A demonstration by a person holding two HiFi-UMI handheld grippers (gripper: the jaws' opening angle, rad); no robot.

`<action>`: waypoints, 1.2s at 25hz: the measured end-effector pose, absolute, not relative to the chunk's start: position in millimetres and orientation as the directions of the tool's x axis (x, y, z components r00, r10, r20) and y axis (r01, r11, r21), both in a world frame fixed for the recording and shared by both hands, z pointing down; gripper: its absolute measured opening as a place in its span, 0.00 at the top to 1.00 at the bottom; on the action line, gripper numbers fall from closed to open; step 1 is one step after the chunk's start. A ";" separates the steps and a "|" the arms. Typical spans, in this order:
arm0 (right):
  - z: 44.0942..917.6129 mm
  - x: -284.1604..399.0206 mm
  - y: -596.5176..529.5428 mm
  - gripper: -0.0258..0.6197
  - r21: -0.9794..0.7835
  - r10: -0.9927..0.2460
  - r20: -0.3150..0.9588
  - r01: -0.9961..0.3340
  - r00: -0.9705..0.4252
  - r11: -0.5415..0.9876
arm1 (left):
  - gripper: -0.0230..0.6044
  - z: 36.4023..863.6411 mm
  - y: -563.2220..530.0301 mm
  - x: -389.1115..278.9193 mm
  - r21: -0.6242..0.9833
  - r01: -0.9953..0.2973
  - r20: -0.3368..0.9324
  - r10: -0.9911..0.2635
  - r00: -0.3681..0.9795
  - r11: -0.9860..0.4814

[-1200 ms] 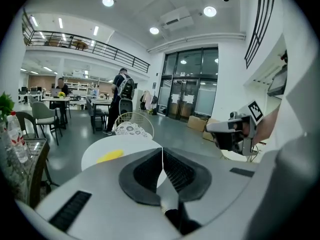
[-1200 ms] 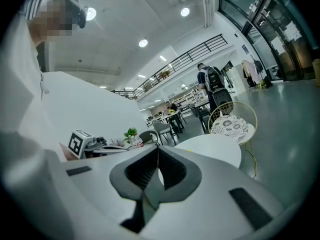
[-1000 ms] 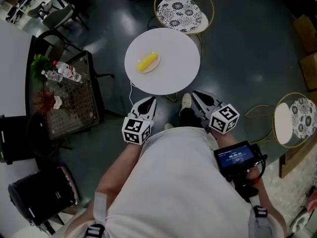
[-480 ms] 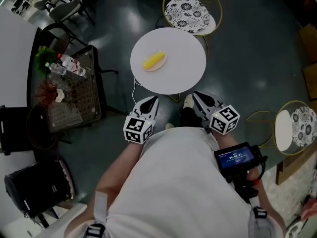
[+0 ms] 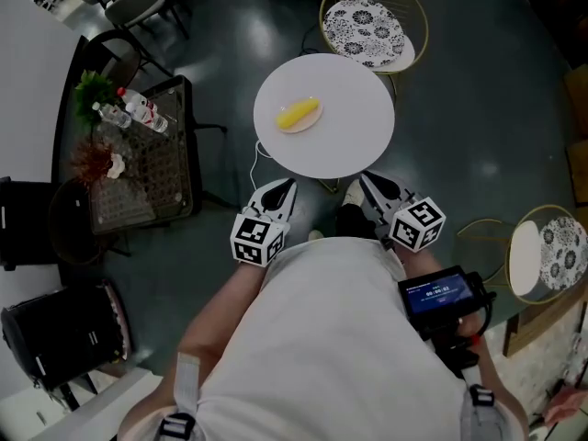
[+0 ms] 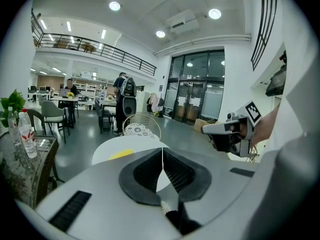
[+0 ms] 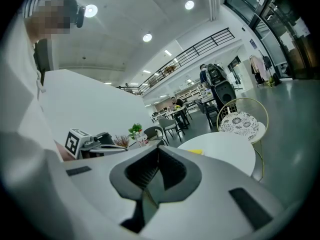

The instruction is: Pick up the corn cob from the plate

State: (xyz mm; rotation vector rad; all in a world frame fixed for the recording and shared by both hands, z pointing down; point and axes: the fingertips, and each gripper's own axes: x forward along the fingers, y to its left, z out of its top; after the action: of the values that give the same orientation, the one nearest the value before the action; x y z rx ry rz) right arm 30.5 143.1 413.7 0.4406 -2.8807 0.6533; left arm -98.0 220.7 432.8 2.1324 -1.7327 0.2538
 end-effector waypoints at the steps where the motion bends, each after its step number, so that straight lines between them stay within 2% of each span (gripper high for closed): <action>1: 412.9 28.6 143.5 0.95 -0.397 -0.246 0.213 -0.314 -0.946 0.862 | 0.94 432.3 221.7 -99.8 0.177 -0.971 0.372 -0.902 0.220 -0.163; 15: 406.0 2.1 135.5 0.95 -0.401 -0.193 0.227 -0.272 -0.955 0.875 | 0.94 430.0 218.3 -122.4 0.182 -0.976 0.391 -0.902 0.183 -0.119; 30: 425.3 -15.9 75.6 0.95 -0.444 -0.112 0.242 -0.213 -0.964 0.870 | 0.94 448.4 156.9 -123.6 0.188 -0.979 0.444 -0.883 0.155 -0.077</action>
State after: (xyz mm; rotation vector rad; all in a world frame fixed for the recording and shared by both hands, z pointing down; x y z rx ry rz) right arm -15.9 75.6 425.3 0.2487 -2.8338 0.7081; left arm -123.6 156.9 448.4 2.0027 -1.7688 0.2964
